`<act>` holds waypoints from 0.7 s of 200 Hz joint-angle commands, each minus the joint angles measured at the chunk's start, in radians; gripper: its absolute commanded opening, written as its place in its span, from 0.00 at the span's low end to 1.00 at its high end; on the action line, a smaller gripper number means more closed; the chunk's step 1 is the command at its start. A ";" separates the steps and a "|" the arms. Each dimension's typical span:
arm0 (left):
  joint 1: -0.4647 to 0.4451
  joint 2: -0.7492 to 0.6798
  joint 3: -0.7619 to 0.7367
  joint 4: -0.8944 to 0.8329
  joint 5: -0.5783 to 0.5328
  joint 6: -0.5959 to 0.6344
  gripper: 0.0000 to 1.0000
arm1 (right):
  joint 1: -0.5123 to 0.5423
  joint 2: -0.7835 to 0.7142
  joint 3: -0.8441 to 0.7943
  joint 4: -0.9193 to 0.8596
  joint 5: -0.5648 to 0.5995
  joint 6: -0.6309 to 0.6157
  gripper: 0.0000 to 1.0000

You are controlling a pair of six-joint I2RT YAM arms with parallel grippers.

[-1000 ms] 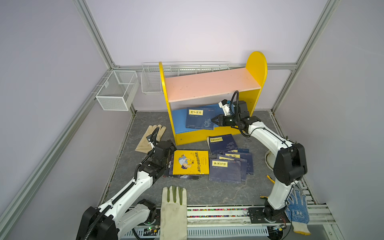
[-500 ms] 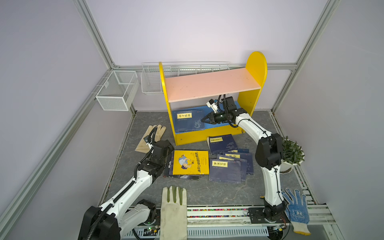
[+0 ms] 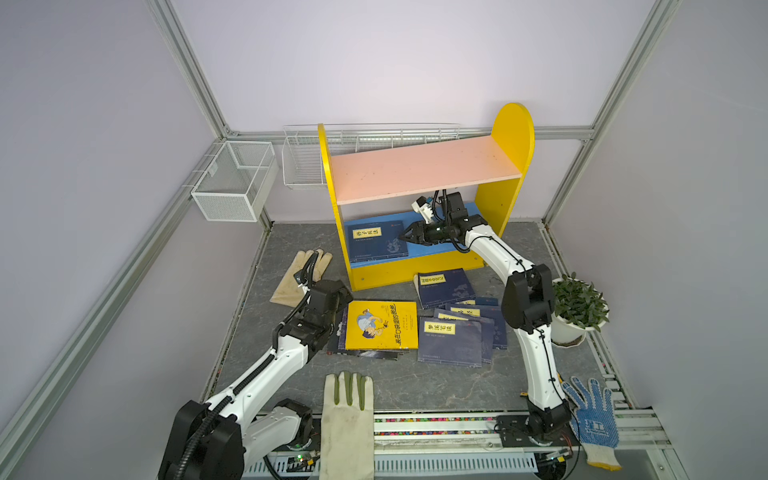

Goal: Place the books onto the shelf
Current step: 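Place the dark blue book on the blue shelf with the right gripper, then move the right gripper back to the book pile and grasp another dark blue book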

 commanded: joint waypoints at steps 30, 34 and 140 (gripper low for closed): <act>0.006 0.040 0.054 0.046 0.057 0.008 0.96 | 0.010 -0.094 -0.035 0.024 0.244 -0.066 0.70; 0.006 0.044 0.056 0.054 0.066 0.016 0.96 | 0.010 -0.113 -0.051 0.024 0.263 -0.076 0.70; -0.234 0.346 0.239 0.254 0.384 0.507 0.96 | 0.008 -0.908 -1.066 -0.093 0.503 -0.043 0.70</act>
